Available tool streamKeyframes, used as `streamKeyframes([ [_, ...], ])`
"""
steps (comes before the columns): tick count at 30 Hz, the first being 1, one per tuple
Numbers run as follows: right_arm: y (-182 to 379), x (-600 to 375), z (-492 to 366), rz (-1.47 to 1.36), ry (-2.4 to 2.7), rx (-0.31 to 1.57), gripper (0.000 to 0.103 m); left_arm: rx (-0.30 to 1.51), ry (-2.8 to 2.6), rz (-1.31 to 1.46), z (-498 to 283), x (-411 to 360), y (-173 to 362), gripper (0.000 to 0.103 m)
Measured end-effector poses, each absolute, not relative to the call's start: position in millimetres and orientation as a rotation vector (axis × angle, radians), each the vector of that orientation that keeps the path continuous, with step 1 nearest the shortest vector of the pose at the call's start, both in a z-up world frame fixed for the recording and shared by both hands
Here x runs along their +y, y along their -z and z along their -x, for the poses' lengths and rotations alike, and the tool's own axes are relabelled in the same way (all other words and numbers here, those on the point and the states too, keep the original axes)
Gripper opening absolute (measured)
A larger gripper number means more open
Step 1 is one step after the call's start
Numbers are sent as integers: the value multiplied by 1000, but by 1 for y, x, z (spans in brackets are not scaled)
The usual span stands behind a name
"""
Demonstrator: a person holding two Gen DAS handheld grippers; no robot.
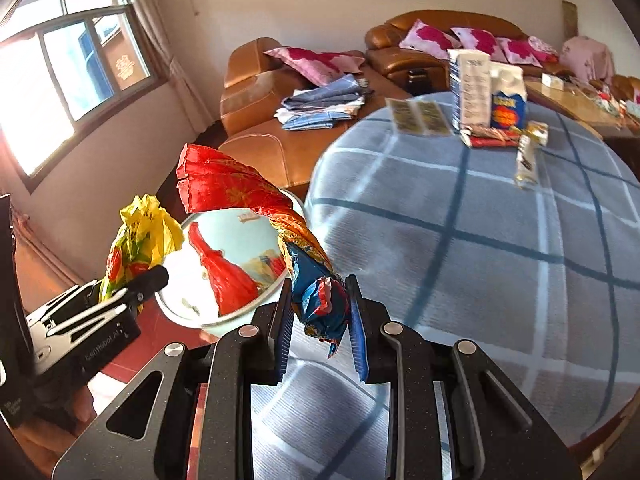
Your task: Collect trash
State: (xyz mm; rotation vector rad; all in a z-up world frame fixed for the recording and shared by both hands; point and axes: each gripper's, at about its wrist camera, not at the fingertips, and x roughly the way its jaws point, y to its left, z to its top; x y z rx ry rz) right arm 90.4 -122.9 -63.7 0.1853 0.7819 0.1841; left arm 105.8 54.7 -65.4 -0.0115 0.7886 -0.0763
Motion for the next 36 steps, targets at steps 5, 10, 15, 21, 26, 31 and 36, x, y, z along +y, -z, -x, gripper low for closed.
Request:
streamKeyframes([
  [5,60,-105,-105,-149,-191,766,26,781,50,16,-111,64,65,41],
  [10,54,-93,-118,-120,-191,740,26,778,17,24,-121,74,64,41],
  [15,57,-77,-135,-70,-176,730,26,784,3,27,-131,79,68,41],
  [21,70,-66,-158,-46,-165,760,26,812,-11,30,-153,79,78,41],
  [26,84,-64,-176,-15,-127,808,26,840,-20,30,-171,77,89,41],
  [31,99,-60,-190,2,-133,852,26,864,-22,25,-185,76,96,42],
  [36,111,-56,-201,-2,-149,891,27,890,-29,24,-196,79,105,42],
])
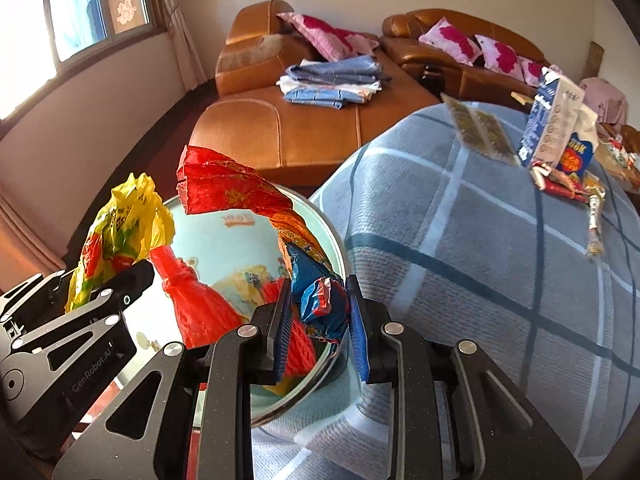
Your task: Collect trash
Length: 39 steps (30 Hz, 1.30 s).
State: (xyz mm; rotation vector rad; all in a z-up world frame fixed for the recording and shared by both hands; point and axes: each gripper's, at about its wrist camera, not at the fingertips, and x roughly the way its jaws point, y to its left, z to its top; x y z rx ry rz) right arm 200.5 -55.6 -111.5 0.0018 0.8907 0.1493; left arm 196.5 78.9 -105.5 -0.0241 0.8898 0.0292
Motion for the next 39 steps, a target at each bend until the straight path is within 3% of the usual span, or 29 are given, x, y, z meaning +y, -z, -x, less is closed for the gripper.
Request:
streamKeyframes([
  [10,128,-48,-217,-21,-185,949,28,924,-31,38,-209,82,117,42],
  [16,135,-50,-219,-51,-209,946,36,931,-37,38,-211,84,121,42],
  [31,92,-115,-179,-185,-118,812,38,941,-25,16,-210,71,125,44],
  [34,91,-126,-172,-215,-97,808,38,946,-27,-4,-209,65,126,54],
  [36,91,-132,-165,-227,-91,806,38,938,-44,-16,-205,61,124,70],
  [38,92,-138,-159,-240,-85,805,38,930,-51,-17,-202,58,121,75],
  [39,91,-140,-156,-245,-83,804,38,926,-62,-22,-199,56,119,83],
])
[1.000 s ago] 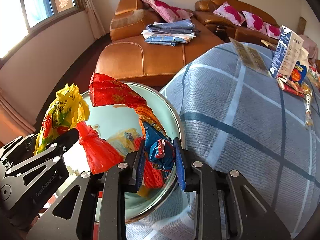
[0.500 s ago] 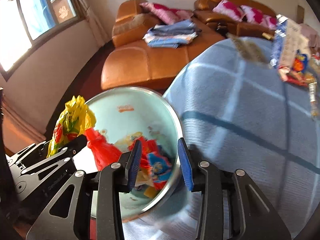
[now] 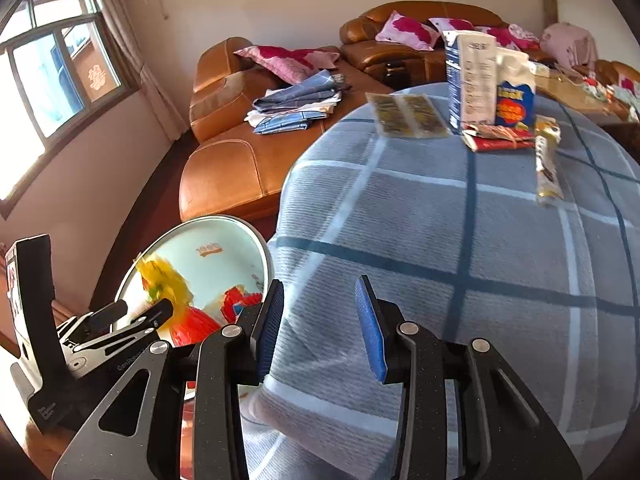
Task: Collect trash
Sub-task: 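Open both tools to drop the yellow bag and wrapper into the bin, then move both open tools back from the bin toward the table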
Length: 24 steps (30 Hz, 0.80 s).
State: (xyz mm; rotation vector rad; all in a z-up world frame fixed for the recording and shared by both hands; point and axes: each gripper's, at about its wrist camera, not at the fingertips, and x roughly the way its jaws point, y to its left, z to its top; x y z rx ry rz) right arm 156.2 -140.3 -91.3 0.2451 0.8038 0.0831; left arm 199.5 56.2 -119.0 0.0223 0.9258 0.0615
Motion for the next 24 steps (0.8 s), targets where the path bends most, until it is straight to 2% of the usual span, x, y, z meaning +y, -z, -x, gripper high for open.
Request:
streamKeyframes([
  [2,91,-145,-150,-257,-76,800,38,904,-98,-40,-194,52,114,92],
  [4,90,-149,-146,-266,-68,794,40,886,-112,-53,-187,48,109,97],
  [17,82,-187,-106,-297,8,758,47,837,-85,-54,-149,20,89,97],
  [20,78,-193,-97,-291,22,743,53,814,-77,-63,-138,14,82,97],
  [24,75,-202,-86,-296,38,729,55,791,-61,-67,-126,6,73,97],
])
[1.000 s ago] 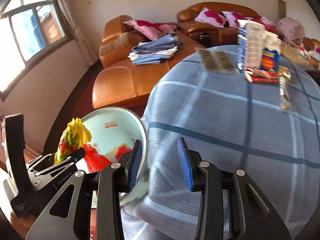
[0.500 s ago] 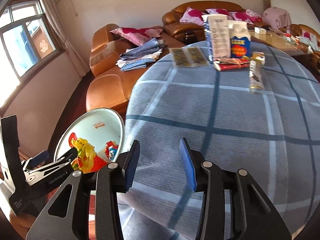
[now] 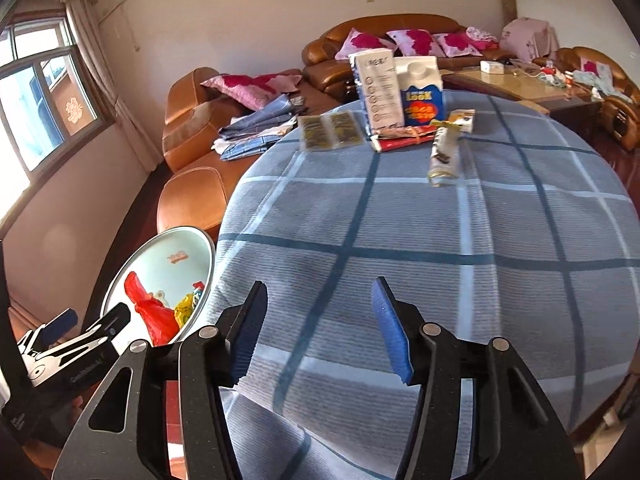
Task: Collect trash
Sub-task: 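Move both open tools back from the bin toward the table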
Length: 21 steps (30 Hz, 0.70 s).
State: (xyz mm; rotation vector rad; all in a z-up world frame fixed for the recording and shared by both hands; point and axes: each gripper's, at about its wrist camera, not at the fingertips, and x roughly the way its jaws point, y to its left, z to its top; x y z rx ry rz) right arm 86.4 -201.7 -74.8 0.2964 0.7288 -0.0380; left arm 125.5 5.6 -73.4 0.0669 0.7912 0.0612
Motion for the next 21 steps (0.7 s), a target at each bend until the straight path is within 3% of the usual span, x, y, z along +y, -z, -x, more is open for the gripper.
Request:
streamKeyframes([
  [21,84,-298,-50,-367,236,708,56,766,83,-146,-112,-74,67,97],
])
